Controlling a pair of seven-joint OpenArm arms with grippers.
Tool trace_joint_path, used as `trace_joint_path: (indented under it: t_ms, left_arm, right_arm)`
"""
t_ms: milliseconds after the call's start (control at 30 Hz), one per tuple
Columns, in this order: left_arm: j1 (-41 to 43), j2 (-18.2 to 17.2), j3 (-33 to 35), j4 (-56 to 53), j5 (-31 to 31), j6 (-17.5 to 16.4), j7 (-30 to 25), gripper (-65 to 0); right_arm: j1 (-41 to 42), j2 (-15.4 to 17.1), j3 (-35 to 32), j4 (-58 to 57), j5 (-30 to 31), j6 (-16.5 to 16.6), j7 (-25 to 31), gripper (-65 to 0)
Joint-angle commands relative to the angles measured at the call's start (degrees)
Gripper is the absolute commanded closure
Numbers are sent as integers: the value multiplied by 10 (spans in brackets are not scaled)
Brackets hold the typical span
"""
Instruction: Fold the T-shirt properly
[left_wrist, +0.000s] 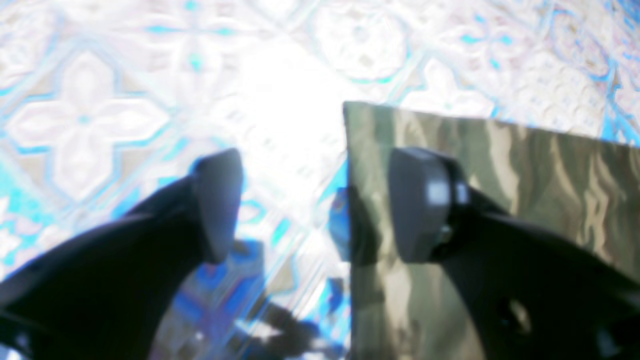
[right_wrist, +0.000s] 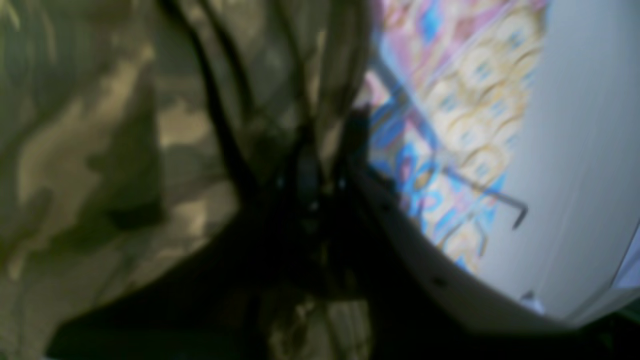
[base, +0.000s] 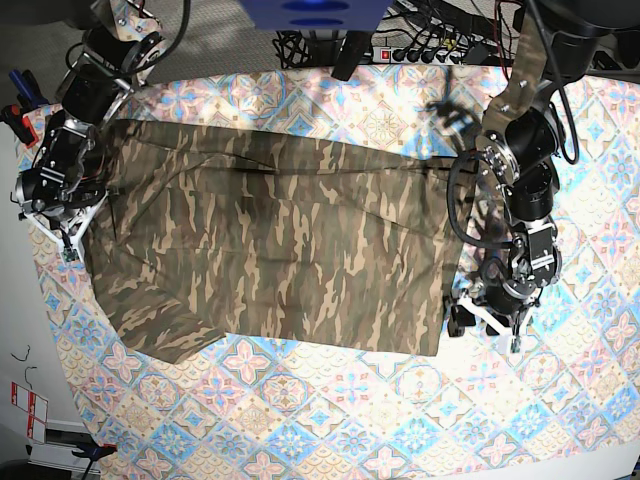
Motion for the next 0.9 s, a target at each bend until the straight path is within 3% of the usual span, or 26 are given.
trace_joint_path:
  t_ms: [0,300,700,867]
  left_arm:
    - [-16,-5,2,-14,0,-6,-8,-464]
    - [-34,-17,2,-150,14,-3,-26,-465]
    - [-77,81,3,-162,85,-9,12,-461]
    - [-73,87,3,-162,83,-9,12,-336]
  right_arm:
    - [13,13,1,11,2,-3,5,-15]
    - [12,13,1,18,2,-3,3,-15]
    - [9,13,1,58,1,-3,0,-15]
    - [2,14,1,58,1,-3,0,-15]
